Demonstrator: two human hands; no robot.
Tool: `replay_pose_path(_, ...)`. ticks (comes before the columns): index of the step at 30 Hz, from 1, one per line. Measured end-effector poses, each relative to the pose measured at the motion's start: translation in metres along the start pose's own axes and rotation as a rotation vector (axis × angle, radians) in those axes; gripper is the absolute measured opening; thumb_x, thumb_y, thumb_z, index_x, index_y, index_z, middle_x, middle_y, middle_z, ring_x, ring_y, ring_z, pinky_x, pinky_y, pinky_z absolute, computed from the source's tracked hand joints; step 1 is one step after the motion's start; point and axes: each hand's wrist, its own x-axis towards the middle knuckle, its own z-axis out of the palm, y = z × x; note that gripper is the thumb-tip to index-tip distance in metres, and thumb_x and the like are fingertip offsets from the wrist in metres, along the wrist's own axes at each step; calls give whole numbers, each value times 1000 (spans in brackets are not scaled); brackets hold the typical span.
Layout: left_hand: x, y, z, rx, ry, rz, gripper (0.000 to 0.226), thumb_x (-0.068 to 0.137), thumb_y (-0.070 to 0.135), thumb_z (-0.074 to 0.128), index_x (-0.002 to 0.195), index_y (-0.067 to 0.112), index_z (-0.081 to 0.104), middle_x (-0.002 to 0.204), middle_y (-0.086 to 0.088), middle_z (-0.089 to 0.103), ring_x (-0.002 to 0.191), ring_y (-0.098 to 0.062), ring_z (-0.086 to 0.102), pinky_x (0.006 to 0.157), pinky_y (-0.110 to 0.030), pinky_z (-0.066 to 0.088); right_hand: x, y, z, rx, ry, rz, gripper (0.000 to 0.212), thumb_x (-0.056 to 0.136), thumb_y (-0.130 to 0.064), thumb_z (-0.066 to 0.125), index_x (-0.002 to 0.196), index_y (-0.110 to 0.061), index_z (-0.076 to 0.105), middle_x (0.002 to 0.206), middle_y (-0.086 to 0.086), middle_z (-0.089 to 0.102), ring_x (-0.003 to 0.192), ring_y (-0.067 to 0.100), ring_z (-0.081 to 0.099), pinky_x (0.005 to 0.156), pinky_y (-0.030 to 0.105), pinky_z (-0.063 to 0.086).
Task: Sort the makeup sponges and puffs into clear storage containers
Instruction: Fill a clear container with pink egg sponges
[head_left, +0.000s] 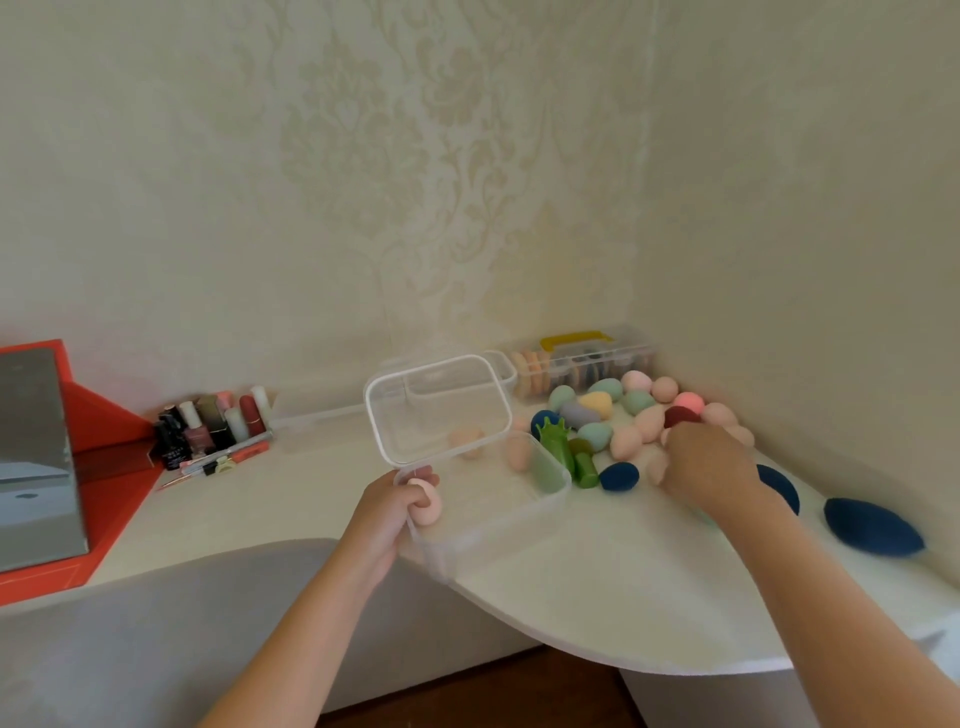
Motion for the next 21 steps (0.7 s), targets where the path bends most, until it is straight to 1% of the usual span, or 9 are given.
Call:
replay_pose_path(3, 5, 0, 4, -8, 10, 9, 31, 81, -12, 42, 91, 9, 63, 99, -7, 66, 94, -17, 58, 77, -26, 43, 10, 8, 14, 87, 14, 12, 37, 92, -25, 56, 127, -15, 52, 117, 5, 60, 105, 22, 58, 82, 27, 46)
replay_pose_path(7, 7, 1, 8, -18, 4, 17, 34, 82, -13, 38, 90, 9, 63, 97, -6, 66, 90, -15, 57, 74, -26, 42, 17, 11, 15, 91, 79, -7, 30, 90, -30, 55, 116, -15, 59, 95, 2, 57, 85, 19, 53, 70, 27, 41)
replay_pose_path(9, 7, 0, 8, -20, -3, 21, 35, 82, -13, 37, 91, 9, 63, 97, -6, 65, 89, -15, 57, 73, -25, 42, 10, 7, 14, 129, 88, -41, 29, 93, -24, 51, 117, -9, 54, 104, 5, 58, 92, 21, 55, 72, 27, 42)
replay_pose_path(11, 8, -1, 7, -25, -8, 27, 36, 82, -13, 37, 92, 10, 63, 96, -5, 65, 89, -15, 56, 72, -25, 42, 0, 1, 8, 270, 134, -86, 27, 94, -21, 49, 118, -8, 46, 107, 8, 55, 93, 22, 54, 73, 30, 42)
replay_pose_path(14, 9, -3, 7, -40, -9, 26, 36, 81, -14, 38, 91, 9, 63, 95, -5, 65, 89, -15, 56, 72, -25, 42, -22, -18, -14, 585, 246, -234, 26, 95, -29, 49, 114, -12, 47, 95, 6, 54, 82, 22, 51, 71, 35, 45)
replay_pose_path(16, 10, -3, 6, -46, -14, 18, 35, 81, -14, 38, 91, 9, 62, 95, -5, 65, 89, -16, 56, 73, -25, 42, -39, -35, -30, 606, 207, -410, 22, 94, -33, 51, 113, -22, 54, 94, -2, 57, 85, 18, 56, 70, 29, 48)
replay_pose_path(18, 11, -3, 6, -61, -30, 3, 29, 77, -10, 45, 92, 8, 62, 95, -5, 65, 89, -17, 56, 73, -26, 42, -52, -57, -40, 637, 109, -571, 21, 90, -36, 57, 110, -29, 60, 95, -9, 61, 88, 12, 56, 68, 21, 43)
replay_pose_path(19, 10, -2, 6, -71, -44, -5, 29, 70, -6, 50, 93, 8, 62, 95, -5, 65, 89, -17, 56, 74, -27, 43, -56, -68, -41, 622, 39, -623, 24, 87, -37, 61, 109, -29, 60, 95, -9, 61, 87, 11, 56, 69, 22, 42)
replay_pose_path(21, 10, -1, 5, -79, -57, -28, 41, 55, 2, 50, 94, 7, 62, 96, -5, 65, 90, -18, 57, 78, -28, 43, -62, -90, -40, 520, -106, -684, 34, 78, -39, 72, 106, -25, 58, 93, -5, 60, 84, 13, 57, 71, 25, 44)
